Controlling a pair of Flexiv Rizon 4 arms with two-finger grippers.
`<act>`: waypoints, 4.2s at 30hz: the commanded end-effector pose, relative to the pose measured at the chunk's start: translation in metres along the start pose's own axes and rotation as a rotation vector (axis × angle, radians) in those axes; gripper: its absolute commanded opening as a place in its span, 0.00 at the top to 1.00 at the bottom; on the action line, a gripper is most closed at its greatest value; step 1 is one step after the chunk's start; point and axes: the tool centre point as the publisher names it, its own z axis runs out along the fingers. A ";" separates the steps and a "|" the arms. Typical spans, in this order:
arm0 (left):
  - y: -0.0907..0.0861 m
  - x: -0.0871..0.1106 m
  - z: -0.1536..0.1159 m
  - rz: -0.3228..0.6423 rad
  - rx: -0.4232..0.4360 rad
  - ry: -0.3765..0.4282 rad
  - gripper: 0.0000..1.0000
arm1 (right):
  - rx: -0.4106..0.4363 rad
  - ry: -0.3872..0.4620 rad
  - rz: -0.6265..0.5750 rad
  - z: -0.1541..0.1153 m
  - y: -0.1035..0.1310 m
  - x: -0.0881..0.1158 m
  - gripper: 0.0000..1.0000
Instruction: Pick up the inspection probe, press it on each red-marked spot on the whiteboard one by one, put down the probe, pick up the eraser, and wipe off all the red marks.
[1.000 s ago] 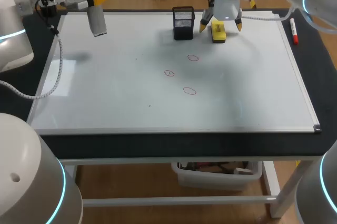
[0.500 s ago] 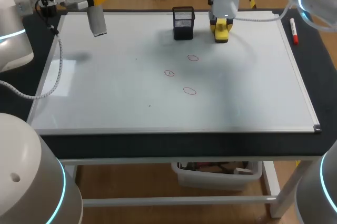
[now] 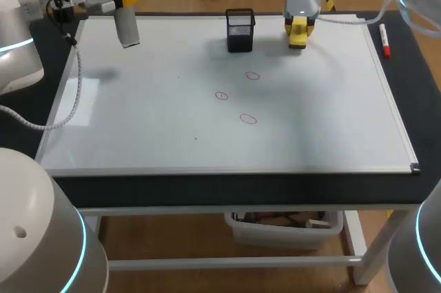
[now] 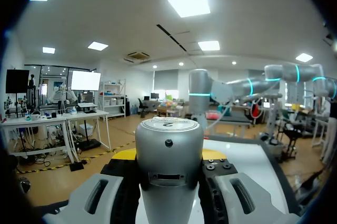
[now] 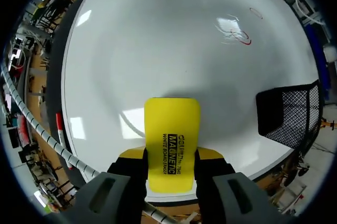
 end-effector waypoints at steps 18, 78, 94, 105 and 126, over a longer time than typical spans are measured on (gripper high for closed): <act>0.000 0.001 0.000 0.003 0.003 -0.005 1.00 | 0.026 0.000 0.270 -0.018 0.027 0.092 1.00; 0.003 0.082 0.032 0.007 0.045 0.189 1.00 | -0.030 0.014 0.488 -0.010 0.066 0.143 1.00; 0.008 0.162 0.065 -0.030 0.066 0.427 1.00 | -0.030 0.014 0.488 -0.010 0.066 0.143 1.00; 0.029 0.205 0.094 -0.056 0.086 0.535 1.00 | -0.030 0.014 0.488 -0.010 0.066 0.143 1.00; 0.058 0.232 0.127 -0.034 0.109 0.650 1.00 | -0.030 0.014 0.488 -0.010 0.066 0.143 1.00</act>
